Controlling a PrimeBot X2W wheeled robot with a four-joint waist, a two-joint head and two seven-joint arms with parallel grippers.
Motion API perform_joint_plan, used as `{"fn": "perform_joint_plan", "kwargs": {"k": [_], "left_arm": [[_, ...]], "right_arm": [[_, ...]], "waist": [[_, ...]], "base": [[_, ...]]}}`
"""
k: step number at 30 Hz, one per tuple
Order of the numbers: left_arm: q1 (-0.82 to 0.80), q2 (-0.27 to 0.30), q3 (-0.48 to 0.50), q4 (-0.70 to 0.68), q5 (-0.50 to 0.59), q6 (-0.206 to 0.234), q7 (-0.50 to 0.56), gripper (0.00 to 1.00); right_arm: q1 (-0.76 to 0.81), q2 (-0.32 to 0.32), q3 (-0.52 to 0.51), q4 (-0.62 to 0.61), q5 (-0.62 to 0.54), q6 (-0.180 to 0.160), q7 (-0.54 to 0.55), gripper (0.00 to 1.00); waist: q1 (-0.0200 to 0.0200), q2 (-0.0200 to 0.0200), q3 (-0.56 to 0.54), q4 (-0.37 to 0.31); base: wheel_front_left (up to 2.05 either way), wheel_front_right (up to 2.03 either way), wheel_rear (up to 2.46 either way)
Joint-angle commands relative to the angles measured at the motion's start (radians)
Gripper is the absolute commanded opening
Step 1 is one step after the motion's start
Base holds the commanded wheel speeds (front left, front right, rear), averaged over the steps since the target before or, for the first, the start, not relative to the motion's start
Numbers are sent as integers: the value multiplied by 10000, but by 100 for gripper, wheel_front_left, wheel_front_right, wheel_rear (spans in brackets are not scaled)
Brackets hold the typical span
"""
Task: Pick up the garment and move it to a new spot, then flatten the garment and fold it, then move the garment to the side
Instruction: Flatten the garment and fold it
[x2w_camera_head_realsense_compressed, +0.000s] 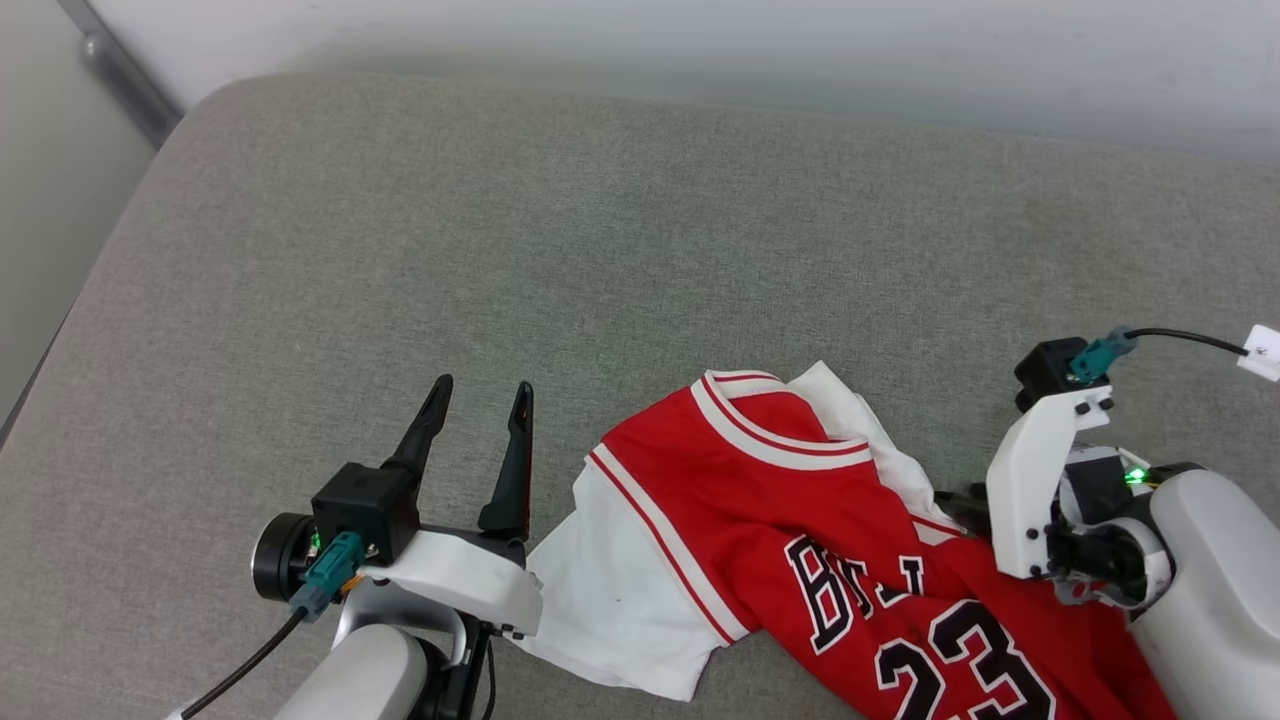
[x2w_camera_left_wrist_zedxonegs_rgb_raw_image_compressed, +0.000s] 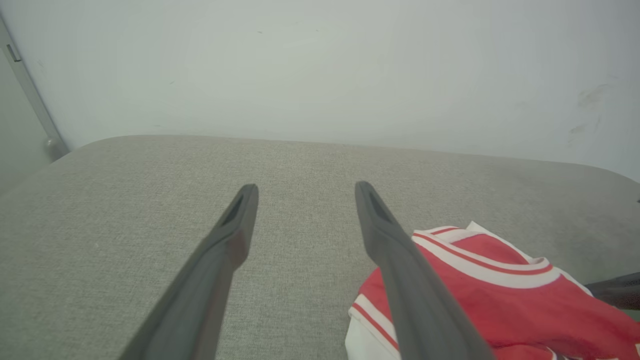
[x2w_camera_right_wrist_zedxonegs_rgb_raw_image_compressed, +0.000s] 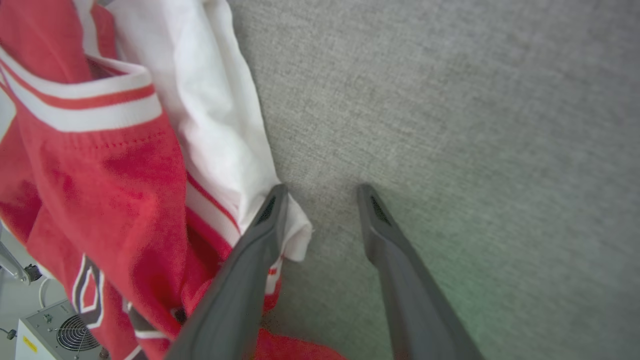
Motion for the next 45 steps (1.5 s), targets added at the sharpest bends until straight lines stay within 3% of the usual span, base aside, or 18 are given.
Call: {"fn": "perform_joint_plan", "kwargs": {"k": [1, 8, 15, 23, 32, 33, 34, 35, 39, 45], "left_arm": [[62, -32, 50, 46, 0, -18, -68, 100], [239, -62, 143, 166, 46, 29, -100, 100], [492, 40, 176, 129, 86, 109, -121, 100], [888, 205, 216, 41, 0, 263, -64, 100], [1294, 411, 228, -157, -79, 473, 141, 100], [1331, 432, 221, -191, -77, 494, 163, 100], [1364, 449, 212, -230, -82, 491, 184, 100], [1397, 469, 199, -259, -86, 504, 219, 100], [1428, 537, 163, -368, -70, 567, 311, 100], [1384, 598, 91, -412, -39, 527, 393, 100]], "right_arm": [[200, 164, 336, 55, 118, 28, -91, 0], [-482, -397, 256, -829, -379, 14, -1817, 0], [-131, -609, -1321, -1387, -1445, 13, -2957, 0], [2387, 495, -3598, -2913, -2741, 16, -4706, 0], [5388, 1773, -4084, -4508, -3450, 14, -6020, 0], [5645, 1898, -4092, -4658, -3439, 14, -6125, 5], [5858, 2006, -4121, -4778, -3463, 14, -6189, 42], [6029, 2104, -4150, -4919, -3499, 14, -6264, 100], [6338, 2296, -4294, -5247, -3476, 14, -6141, 100], [6106, 2095, -4485, -5138, -3228, 14, -5595, 100]], "waist": [[0, 0, -46, -34], [0, 0, -395, -304], [0, 0, -791, -706], [0, 0, -1266, -1116], [0, 0, -1824, -1392], [0, 0, -1870, -1416], [0, 0, -1894, -1432], [0, 0, -1923, -1449], [0, 0, -1994, -1485], [0, 0, -2052, -1338]], "base": [[0, 0, 0], [0, 0, 0], [0, 0, 0], [0, 0, 0], [0, 0, 0], [0, 0, 0], [0, 0, 0], [0, 0, 0], [0, 0, 0], [0, 0, 0]]}}
